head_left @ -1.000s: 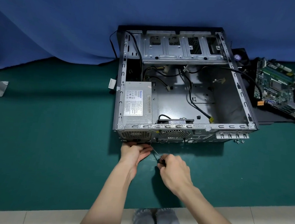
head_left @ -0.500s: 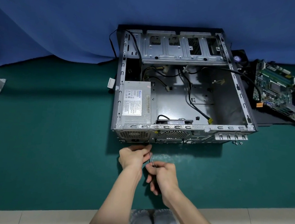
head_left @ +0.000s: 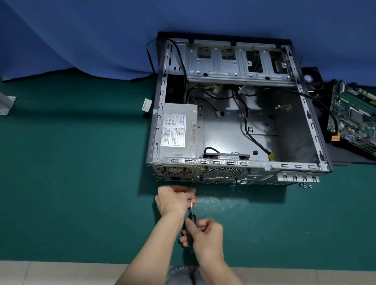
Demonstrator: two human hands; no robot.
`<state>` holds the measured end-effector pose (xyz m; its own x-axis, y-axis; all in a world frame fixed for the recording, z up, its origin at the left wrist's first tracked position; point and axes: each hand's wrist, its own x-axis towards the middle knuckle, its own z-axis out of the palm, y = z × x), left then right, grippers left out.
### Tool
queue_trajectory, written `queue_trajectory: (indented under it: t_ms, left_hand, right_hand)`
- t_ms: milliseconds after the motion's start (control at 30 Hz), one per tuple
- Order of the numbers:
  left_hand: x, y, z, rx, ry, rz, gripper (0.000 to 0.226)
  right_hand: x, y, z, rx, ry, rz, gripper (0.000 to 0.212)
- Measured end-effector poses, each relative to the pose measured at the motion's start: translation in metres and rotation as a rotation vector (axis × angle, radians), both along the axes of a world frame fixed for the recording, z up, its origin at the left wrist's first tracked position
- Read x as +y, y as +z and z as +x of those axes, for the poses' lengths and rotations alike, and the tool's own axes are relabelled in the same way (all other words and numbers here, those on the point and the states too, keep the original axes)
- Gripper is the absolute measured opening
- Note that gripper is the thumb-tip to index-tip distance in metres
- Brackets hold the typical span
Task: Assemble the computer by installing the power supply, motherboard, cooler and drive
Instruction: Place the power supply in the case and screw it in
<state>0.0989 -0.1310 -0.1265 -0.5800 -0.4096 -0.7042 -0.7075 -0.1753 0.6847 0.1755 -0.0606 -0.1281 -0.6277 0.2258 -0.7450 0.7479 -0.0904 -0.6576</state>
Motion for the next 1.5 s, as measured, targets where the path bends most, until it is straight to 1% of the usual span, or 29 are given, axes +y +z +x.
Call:
queue_trajectory:
  t_ms: [67, 133, 167, 200, 267, 333, 433, 500, 567, 633, 667, 700, 767, 833, 867, 933, 1033, 1067, 1100, 1133, 1167, 1233, 1300, 1333, 1400, 1467, 1500]
  left_hand:
    - [-0.002, 0.0, 0.001, 0.001, -0.013, 0.014, 0.009]
    - [-0.003, 0.0, 0.002, 0.004, -0.047, 0.001, 0.007]
    - [-0.002, -0.001, 0.001, 0.0, -0.059, -0.036, 0.009]
    - [-0.001, -0.001, 0.0, -0.006, -0.069, -0.083, 0.011]
    - [0.0, 0.0, -0.001, -0.02, -0.081, -0.153, 0.012]
    - [-0.001, 0.001, 0.0, -0.021, -0.078, -0.154, 0.012]
    - [-0.004, 0.001, 0.002, -0.01, -0.06, -0.101, 0.015]
    - [-0.005, 0.0, 0.0, 0.003, -0.083, -0.126, 0.015]
    - [-0.004, -0.001, -0.004, 0.012, -0.093, -0.156, 0.016]
    - [-0.003, -0.002, -0.005, 0.019, -0.087, -0.165, 0.018]
    - [-0.002, -0.002, -0.005, 0.026, -0.078, -0.159, 0.019]
    - [-0.003, -0.002, -0.004, 0.034, -0.064, -0.135, 0.019]
    - [-0.005, -0.003, -0.001, 0.031, -0.069, -0.043, 0.015]
    - [-0.006, -0.002, 0.001, 0.002, -0.129, 0.05, 0.011]
    - [-0.006, -0.002, 0.002, -0.005, -0.157, 0.068, 0.011]
    - [-0.006, -0.001, 0.0, 0.001, -0.177, 0.038, 0.013]
    - [-0.003, -0.001, -0.002, 0.021, -0.157, -0.025, 0.012]
    - [-0.002, 0.0, -0.001, 0.018, -0.148, -0.016, 0.01]
    - [-0.004, 0.002, 0.0, 0.007, -0.15, 0.011, 0.009]
    - [-0.007, 0.004, 0.001, -0.016, -0.178, 0.053, 0.012]
    - [-0.012, 0.007, 0.003, -0.051, -0.243, 0.109, 0.017]
    - [-0.025, 0.014, 0.007, -0.12, -0.433, 0.255, 0.028]
    - [-0.038, 0.02, 0.01, -0.156, -0.586, 0.376, 0.041]
    - [-0.041, 0.022, 0.011, -0.156, -0.632, 0.392, 0.044]
    - [-0.041, 0.021, 0.009, -0.154, -0.663, 0.324, 0.042]
    - [-0.034, 0.02, 0.006, -0.159, -0.645, 0.217, 0.029]
    - [-0.031, 0.019, 0.004, -0.158, -0.642, 0.154, 0.021]
  right_hand:
    - [0.002, 0.003, 0.001, 0.009, -0.074, -0.137, 0.018]
    - [0.006, 0.007, 0.001, 0.019, -0.095, -0.194, 0.011]
    - [0.006, 0.008, 0.001, 0.022, -0.104, -0.203, 0.01]
    - [0.005, 0.008, 0.0, 0.025, -0.116, -0.188, 0.013]
    - [0.001, 0.008, -0.003, 0.032, -0.122, -0.107, 0.021]
    - [-0.001, 0.009, -0.005, 0.049, -0.116, -0.106, 0.017]
    - [0.0, 0.01, -0.002, 0.023, -0.178, -0.304, 0.016]
    - [0.0, 0.01, -0.002, -0.001, -0.197, -0.351, 0.018]
    - [-0.002, 0.008, -0.003, 0.004, -0.16, -0.248, 0.022]
    - [-0.004, 0.003, -0.004, 0.026, -0.137, -0.083, 0.029]
    - [-0.005, 0.002, -0.004, 0.041, -0.138, -0.037, 0.028]
    - [-0.005, 0.003, -0.003, 0.055, -0.147, -0.036, 0.025]
    - [-0.003, 0.005, -0.002, 0.054, -0.208, -0.181, 0.019]
    - [0.001, 0.008, -0.001, 0.015, -0.265, -0.349, 0.015]
    - [0.002, 0.009, -0.001, -0.005, -0.252, -0.373, 0.015]
    - [0.001, 0.009, -0.001, -0.021, -0.188, -0.301, 0.019]
    - [-0.005, 0.003, 0.0, 0.021, -0.119, -0.027, 0.025]
    - [-0.006, 0.003, 0.0, 0.028, -0.131, -0.001, 0.024]
    - [-0.007, 0.004, 0.0, 0.027, -0.163, -0.059, 0.021]
    - [-0.007, 0.007, 0.001, 0.008, -0.218, -0.179, 0.017]
    - [-0.005, 0.009, 0.001, -0.028, -0.268, -0.309, 0.013]
    - [0.0, 0.013, 0.001, -0.09, -0.305, -0.485, 0.018]
    - [0.004, 0.013, 0.001, -0.118, -0.251, -0.531, 0.02]
    - [0.005, 0.013, 0.001, -0.128, -0.216, -0.528, 0.02]
    - [0.006, 0.011, -0.001, -0.134, -0.172, -0.52, 0.017]
    - [0.008, 0.012, -0.005, -0.133, -0.153, -0.533, 0.013]
    - [0.008, 0.014, -0.007, -0.125, -0.131, -0.558, 0.014]
